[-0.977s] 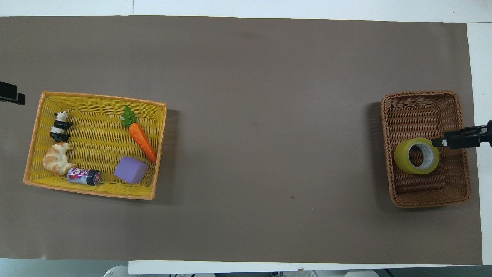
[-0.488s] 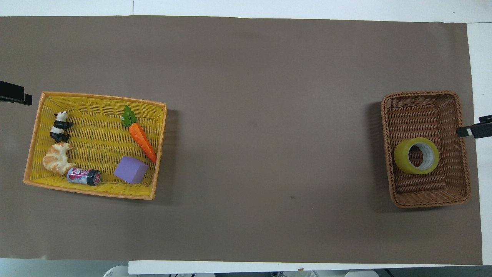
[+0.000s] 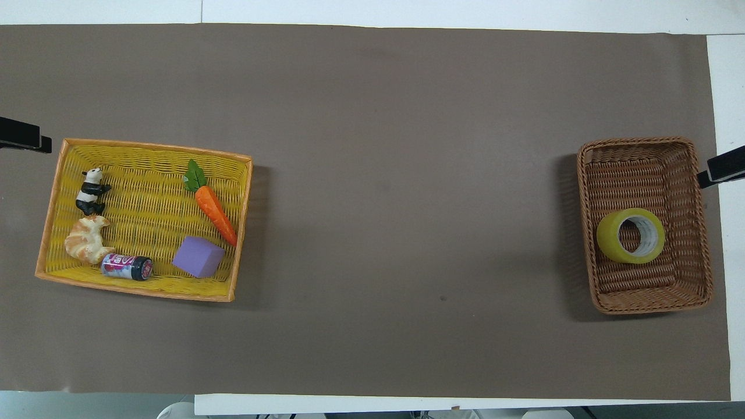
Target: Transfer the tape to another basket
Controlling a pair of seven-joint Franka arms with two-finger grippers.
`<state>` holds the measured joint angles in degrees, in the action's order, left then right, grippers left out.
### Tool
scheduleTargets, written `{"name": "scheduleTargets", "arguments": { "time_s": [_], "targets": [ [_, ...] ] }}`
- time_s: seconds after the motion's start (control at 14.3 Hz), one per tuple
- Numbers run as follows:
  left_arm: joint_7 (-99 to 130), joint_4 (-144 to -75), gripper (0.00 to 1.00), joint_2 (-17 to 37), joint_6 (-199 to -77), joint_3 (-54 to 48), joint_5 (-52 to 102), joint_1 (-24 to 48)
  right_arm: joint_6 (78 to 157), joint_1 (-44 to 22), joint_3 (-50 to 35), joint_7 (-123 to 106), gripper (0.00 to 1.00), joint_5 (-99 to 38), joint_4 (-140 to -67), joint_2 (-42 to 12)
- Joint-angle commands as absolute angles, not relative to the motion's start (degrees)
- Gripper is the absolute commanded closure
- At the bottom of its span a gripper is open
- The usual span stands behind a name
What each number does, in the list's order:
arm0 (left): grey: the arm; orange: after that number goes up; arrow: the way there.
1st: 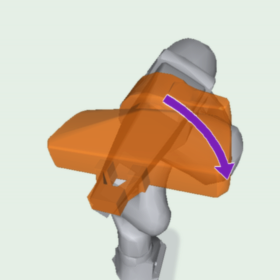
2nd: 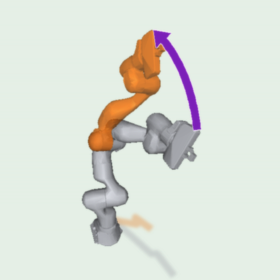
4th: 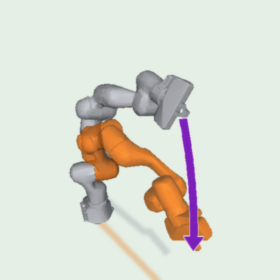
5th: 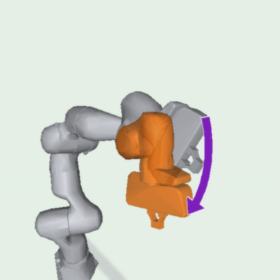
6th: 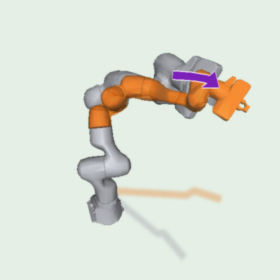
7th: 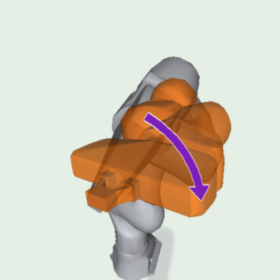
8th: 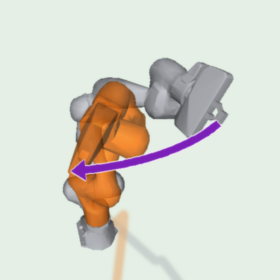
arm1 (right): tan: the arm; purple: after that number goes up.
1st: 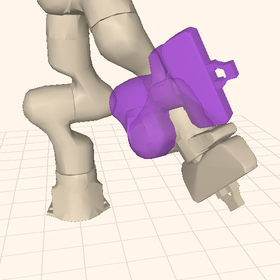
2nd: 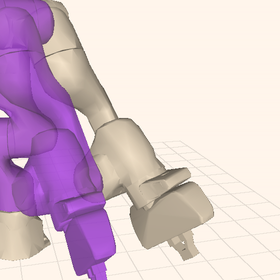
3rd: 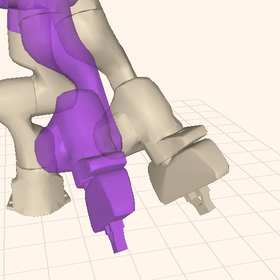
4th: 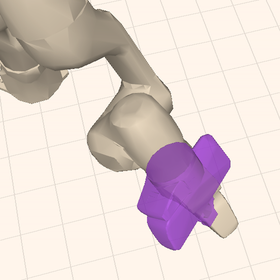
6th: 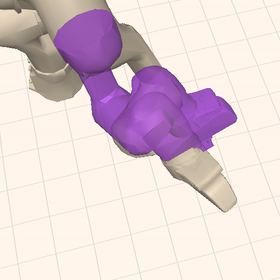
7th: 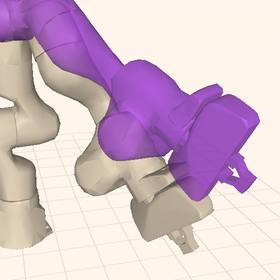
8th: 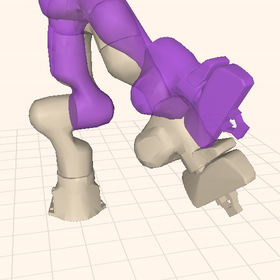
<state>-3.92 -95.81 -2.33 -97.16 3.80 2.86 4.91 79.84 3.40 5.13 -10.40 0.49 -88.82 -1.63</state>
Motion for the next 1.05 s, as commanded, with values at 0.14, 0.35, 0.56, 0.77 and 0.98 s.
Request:
{"name": "scheduleTargets", "arguments": {
  "time_s": [0.14, 0.35, 0.56, 0.77, 0.98],
  "targets": [
    [-4.5, -97.3, 0.00, -3.7, -98.2, 5.1, 1.8, 6.7, 80.6, -1.1, 8.7, -10.4, 0.00, 1.4, -92.5, 0.7],
    [-4.5, -97.3, 0.00, -3.8, -98.2, 5.0, 1.8, 6.2, 81.1, -1.3, 8.8, -10.3, 0.00, 2.3, -91.9, 0.8],
    [-4.7, -96.9, 0.00, -3.7, -98.5, 4.7, 1.8, 5.5, 80.8, -1.3, 8.8, -9.9, 0.00, 2.5, -92.8, 1.4],
    [-4.5, -94.1, 0.00, -2.8, -97.4, 4.5, 1.8, 4.7, 81.1, -1.2, 8.9, -9.8, 0.00, 2.5, -94.3, 2.3],
    [-4.4, -91.1, 0.00, -2.1, -92.2, 4.1, -0.3, 5.0, 81.1, -1.3, 8.9, -9.8, 0.00, 2.5, -93.9, 2.5]
  ]
}}
